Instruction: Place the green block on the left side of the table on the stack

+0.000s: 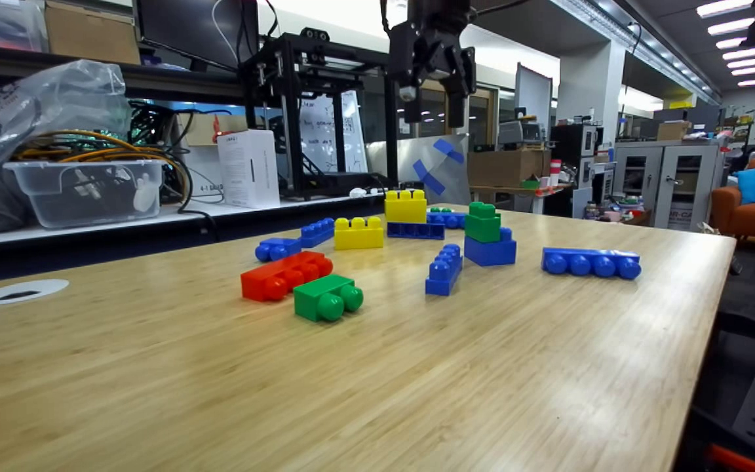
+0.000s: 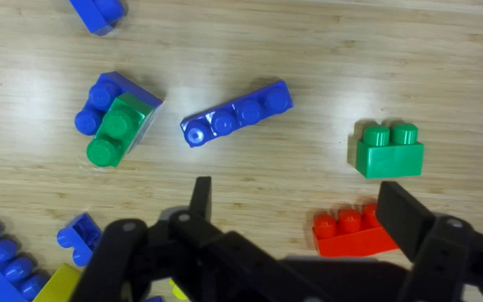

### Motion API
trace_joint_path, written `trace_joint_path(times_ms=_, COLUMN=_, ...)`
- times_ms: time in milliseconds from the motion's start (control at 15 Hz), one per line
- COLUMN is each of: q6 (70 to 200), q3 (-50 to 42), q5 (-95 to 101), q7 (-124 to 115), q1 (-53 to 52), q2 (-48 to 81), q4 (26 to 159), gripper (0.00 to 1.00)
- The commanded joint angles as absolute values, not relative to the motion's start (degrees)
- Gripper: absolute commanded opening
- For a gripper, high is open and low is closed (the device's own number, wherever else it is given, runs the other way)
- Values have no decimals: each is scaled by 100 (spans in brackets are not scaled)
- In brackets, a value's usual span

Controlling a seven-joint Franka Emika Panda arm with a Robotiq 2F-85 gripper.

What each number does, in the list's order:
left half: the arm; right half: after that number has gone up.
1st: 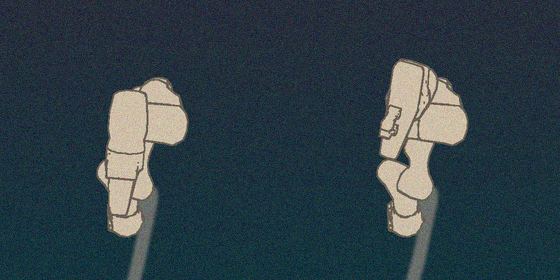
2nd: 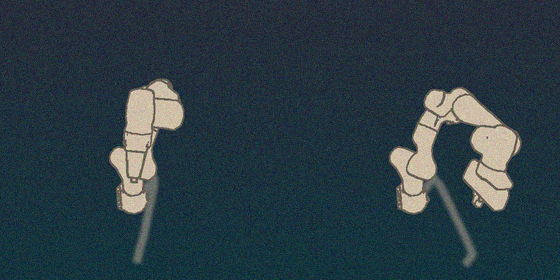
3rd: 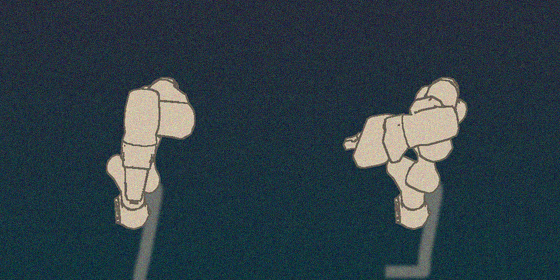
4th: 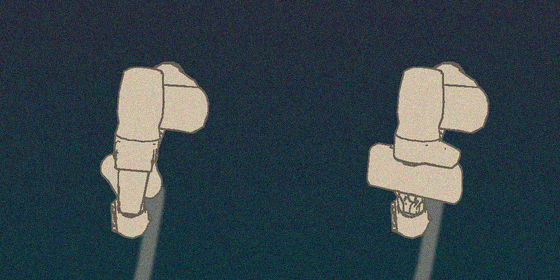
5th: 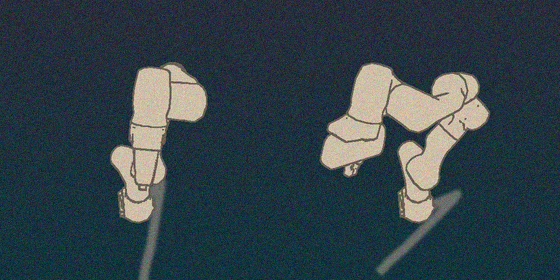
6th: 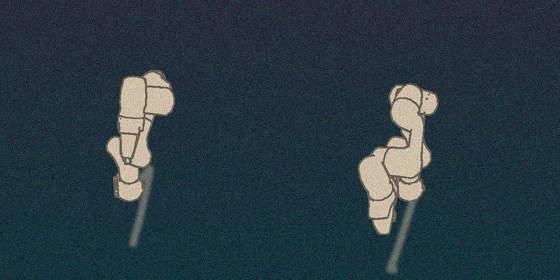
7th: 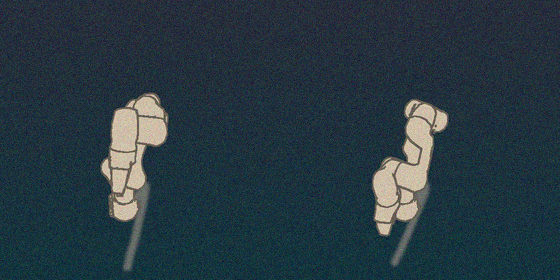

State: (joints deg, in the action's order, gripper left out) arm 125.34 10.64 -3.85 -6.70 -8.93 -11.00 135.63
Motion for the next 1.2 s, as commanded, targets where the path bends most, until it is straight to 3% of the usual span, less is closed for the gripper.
trace_joint_path(times_ms=0, q6=12699, q3=1180, q5=-76, q7=-1084, q1=-903, q2=-489, q4=13122, gripper=100)
trace_joint_path(times_ms=533, q6=12678, q3=1212, q5=62, q7=-1336, q1=-1191, q2=734, q4=12263, gripper=100)
trace_joint_path(times_ms=1133, q6=12998, q3=1250, q5=-55, q7=-1600, q1=-1571, q2=1313, q4=12186, gripper=100)
